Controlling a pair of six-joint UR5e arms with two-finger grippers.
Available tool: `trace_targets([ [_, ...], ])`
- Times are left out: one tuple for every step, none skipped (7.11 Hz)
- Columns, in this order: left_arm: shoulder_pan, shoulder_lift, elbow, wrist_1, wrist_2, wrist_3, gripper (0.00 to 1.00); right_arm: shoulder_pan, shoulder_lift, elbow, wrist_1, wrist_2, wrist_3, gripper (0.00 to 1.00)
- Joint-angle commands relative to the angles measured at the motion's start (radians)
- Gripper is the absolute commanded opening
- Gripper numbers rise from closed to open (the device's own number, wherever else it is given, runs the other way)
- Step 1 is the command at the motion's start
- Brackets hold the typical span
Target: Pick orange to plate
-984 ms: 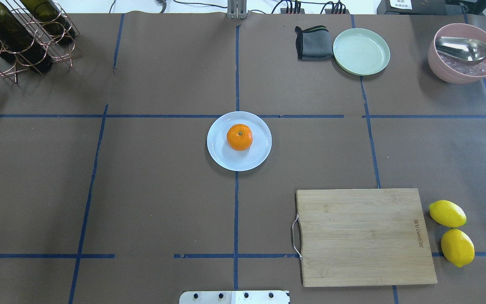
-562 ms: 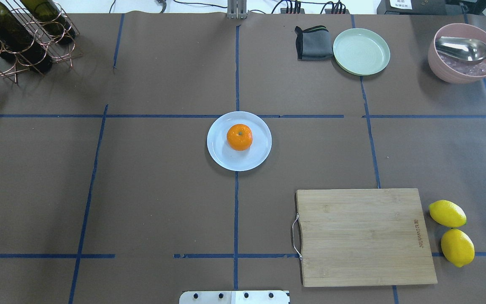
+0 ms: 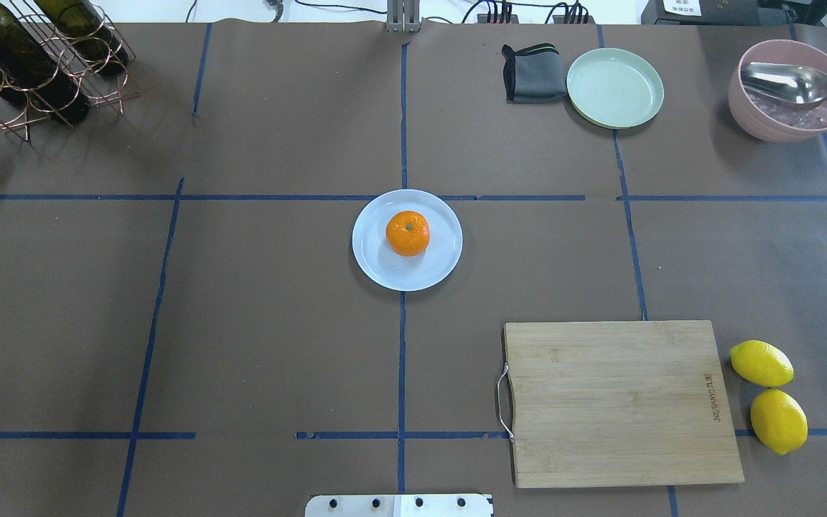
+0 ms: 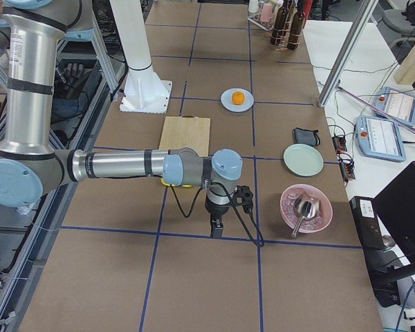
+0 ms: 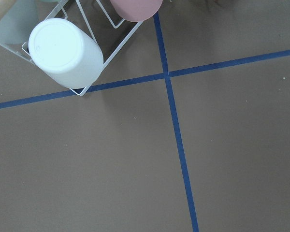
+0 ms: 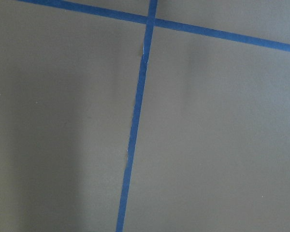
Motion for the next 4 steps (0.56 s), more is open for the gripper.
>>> trace_targets([
  [0.0, 0.0, -0.004, 0.0, 0.0, 0.0, 1.0, 0.0, 0.0, 0.0, 0.0, 0.0, 0.0, 1.0],
  [0.0, 0.0, -0.009, 0.0, 0.0, 0.0, 1.0, 0.0, 0.0, 0.0, 0.0, 0.0, 0.0, 1.0],
  [0.0, 0.0, -0.009, 0.0, 0.0, 0.0, 1.0, 0.0, 0.0, 0.0, 0.0, 0.0, 0.0, 1.0],
  [0.0, 0.0, -0.009, 0.0, 0.0, 0.0, 1.0, 0.0, 0.0, 0.001, 0.0, 0.0, 0.0, 1.0],
])
